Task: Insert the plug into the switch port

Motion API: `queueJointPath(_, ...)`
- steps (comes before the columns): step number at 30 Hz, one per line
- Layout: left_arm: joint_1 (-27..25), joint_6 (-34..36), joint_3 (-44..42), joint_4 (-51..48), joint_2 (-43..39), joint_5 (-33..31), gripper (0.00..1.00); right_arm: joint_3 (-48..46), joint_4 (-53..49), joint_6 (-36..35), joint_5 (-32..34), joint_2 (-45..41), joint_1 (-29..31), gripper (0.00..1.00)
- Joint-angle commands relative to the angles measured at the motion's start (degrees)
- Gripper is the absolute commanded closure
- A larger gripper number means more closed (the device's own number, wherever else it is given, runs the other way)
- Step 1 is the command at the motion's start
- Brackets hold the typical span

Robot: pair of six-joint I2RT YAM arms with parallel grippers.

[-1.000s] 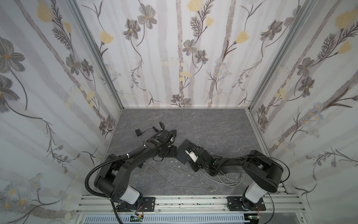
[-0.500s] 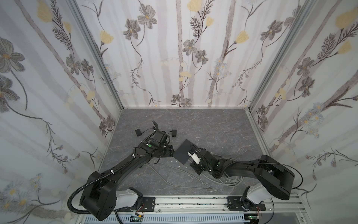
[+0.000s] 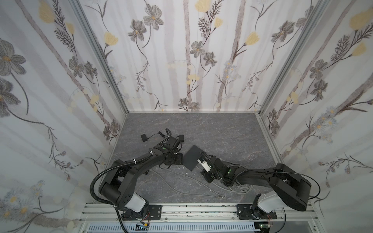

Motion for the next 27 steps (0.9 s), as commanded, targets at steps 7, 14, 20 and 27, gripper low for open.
queueJointPath(7,0.1,0.8,2.6,3.0,5.5,1.2,0.33,1.6,4.3,1.2,3.0,4.1,0.1,0.82)
queueJointPath(14,0.2,1.3,4.4,3.1,8.5,2.6,0.40,2.7,4.6,0.7,3.3,5.2,0.1,0.87)
queueJointPath(20,0.4,1.8,4.9,3.5,10.4,4.9,0.47,3.2,5.0,0.6,3.3,5.6,0.0,0.92)
queueJointPath(27,0.4,2.6,4.2,4.5,11.2,8.7,0.54,3.9,5.5,-0.4,3.0,5.7,-0.1,1.00)
